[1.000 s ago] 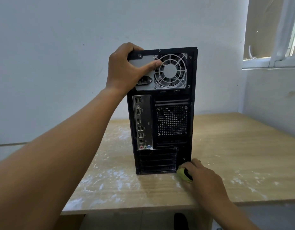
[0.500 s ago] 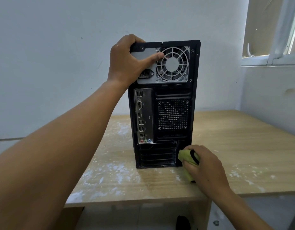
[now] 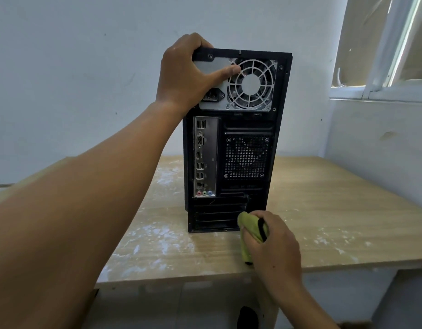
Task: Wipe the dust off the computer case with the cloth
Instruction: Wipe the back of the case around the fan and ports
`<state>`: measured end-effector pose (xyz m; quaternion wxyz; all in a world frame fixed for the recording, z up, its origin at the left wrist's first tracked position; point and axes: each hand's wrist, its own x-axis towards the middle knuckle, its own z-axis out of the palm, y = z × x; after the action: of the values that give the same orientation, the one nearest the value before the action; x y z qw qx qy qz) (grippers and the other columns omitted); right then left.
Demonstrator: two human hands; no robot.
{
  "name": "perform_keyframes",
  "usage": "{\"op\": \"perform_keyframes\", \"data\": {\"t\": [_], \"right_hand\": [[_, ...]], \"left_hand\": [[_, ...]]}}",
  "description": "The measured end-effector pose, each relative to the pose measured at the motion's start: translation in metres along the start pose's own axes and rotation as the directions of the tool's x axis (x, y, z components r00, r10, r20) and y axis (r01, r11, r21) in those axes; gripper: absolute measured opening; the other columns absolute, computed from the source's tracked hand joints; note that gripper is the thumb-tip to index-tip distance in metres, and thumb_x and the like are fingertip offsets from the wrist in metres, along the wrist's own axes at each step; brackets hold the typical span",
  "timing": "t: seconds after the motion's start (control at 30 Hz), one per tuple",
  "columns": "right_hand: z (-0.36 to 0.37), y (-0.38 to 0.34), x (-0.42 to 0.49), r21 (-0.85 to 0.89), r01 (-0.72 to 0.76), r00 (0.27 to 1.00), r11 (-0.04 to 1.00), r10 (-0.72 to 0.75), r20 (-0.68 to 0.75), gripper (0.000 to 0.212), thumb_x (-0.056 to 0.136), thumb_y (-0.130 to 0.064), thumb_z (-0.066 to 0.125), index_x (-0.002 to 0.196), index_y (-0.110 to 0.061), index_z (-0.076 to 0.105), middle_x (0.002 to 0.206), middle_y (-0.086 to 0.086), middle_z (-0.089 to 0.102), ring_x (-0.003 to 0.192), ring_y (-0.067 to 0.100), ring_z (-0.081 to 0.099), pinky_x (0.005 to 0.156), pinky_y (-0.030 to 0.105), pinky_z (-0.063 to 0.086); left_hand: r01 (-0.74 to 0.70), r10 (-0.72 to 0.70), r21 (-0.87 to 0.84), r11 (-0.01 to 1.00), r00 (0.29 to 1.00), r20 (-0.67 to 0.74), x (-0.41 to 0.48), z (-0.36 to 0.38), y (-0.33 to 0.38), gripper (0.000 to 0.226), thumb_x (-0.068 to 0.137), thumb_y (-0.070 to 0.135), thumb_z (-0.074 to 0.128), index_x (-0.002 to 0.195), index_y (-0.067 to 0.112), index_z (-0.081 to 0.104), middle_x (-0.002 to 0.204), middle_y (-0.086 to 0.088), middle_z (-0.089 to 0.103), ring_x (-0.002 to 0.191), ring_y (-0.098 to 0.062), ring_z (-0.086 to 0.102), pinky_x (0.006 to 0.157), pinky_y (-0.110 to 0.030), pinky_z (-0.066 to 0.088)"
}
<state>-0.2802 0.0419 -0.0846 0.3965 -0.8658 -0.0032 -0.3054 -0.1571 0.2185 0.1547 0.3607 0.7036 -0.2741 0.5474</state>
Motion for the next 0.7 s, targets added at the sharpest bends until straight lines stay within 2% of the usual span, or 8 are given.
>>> {"op": "perform_keyframes", "data": {"t": [0.1, 0.17, 0.27, 0.47, 0.6, 0.7], "right_hand": [[0.008, -0.017, 0.002, -0.033, -0.041, 0.997, 0.999, 0.039, -0.070, 0.026, 0.084, -0.033, 0.068, 0.109, -0.031, 0.059, 0.097, -0.013, 0.058, 0.075, 0.010, 0.054, 0.059, 0.024, 0.039], [0.013, -0.029, 0.007, -0.020, -0.077, 0.984, 0.997, 0.072, -0.165, 0.024, 0.085, -0.033, 0.067, 0.106, -0.027, 0.058, 0.096, -0.010, 0.057, 0.074, 0.013, 0.054, 0.060, 0.027, 0.041], [0.020, -0.044, 0.016, -0.034, -0.139, 0.956, 0.990, 0.125, -0.265, 0.022, 0.086, -0.034, 0.066, 0.100, -0.023, 0.054, 0.093, -0.005, 0.054, 0.071, 0.018, 0.053, 0.061, 0.032, 0.045], [0.034, -0.054, 0.019, -0.085, -0.251, 0.929, 0.964, 0.215, -0.302, 0.022, 0.087, -0.033, 0.065, 0.100, -0.020, 0.052, 0.092, -0.004, 0.052, 0.070, 0.021, 0.050, 0.061, 0.029, 0.038], [0.037, -0.049, 0.011, -0.147, -0.282, 0.944, 0.948, 0.246, -0.220, 0.020, 0.088, -0.033, 0.064, 0.098, -0.022, 0.051, 0.091, -0.006, 0.051, 0.072, 0.018, 0.049, 0.062, 0.028, 0.035], [0.038, -0.044, 0.003, -0.120, -0.291, 0.941, 0.949, 0.262, -0.212, 0.018, 0.087, -0.032, 0.065, 0.095, -0.022, 0.051, 0.091, -0.006, 0.053, 0.072, 0.018, 0.050, 0.062, 0.028, 0.037]], "left_hand": [[-0.012, 0.012, -0.011, 1.000, 1.000, 0.008, 0.000, 0.000, -0.003, 0.065, 0.066, 0.066, 0.078, 0.092, 0.007, 0.065, 0.085, 0.011, 0.058, 0.080, -0.004, 0.056, 0.073, -0.017, 0.046], [-0.020, 0.020, -0.021, 1.000, 1.000, 0.008, 0.000, 0.000, -0.005, 0.067, 0.066, 0.066, 0.078, 0.093, 0.006, 0.065, 0.088, 0.006, 0.060, 0.083, -0.010, 0.058, 0.074, -0.021, 0.047], [-0.026, 0.026, -0.029, 0.999, 0.999, 0.020, 0.000, 0.001, -0.004, 0.067, 0.065, 0.066, 0.078, 0.092, 0.006, 0.064, 0.088, 0.003, 0.062, 0.083, -0.013, 0.058, 0.073, -0.022, 0.046], [-0.030, 0.031, -0.065, 0.997, 0.999, 0.028, 0.000, 0.000, -0.006, 0.064, 0.066, 0.064, 0.078, 0.091, 0.007, 0.063, 0.086, 0.006, 0.059, 0.081, -0.011, 0.056, 0.070, -0.018, 0.043], [-0.033, 0.035, -0.071, 0.997, 0.999, 0.024, 0.001, 0.001, -0.007, 0.063, 0.066, 0.063, 0.078, 0.090, 0.008, 0.063, 0.086, 0.007, 0.059, 0.081, -0.009, 0.055, 0.069, -0.014, 0.040], [-0.035, 0.037, -0.078, 0.996, 0.999, 0.026, 0.000, 0.002, -0.008, 0.062, 0.066, 0.064, 0.078, 0.090, 0.009, 0.062, 0.086, 0.007, 0.059, 0.081, -0.009, 0.055, 0.069, -0.014, 0.040]]}}
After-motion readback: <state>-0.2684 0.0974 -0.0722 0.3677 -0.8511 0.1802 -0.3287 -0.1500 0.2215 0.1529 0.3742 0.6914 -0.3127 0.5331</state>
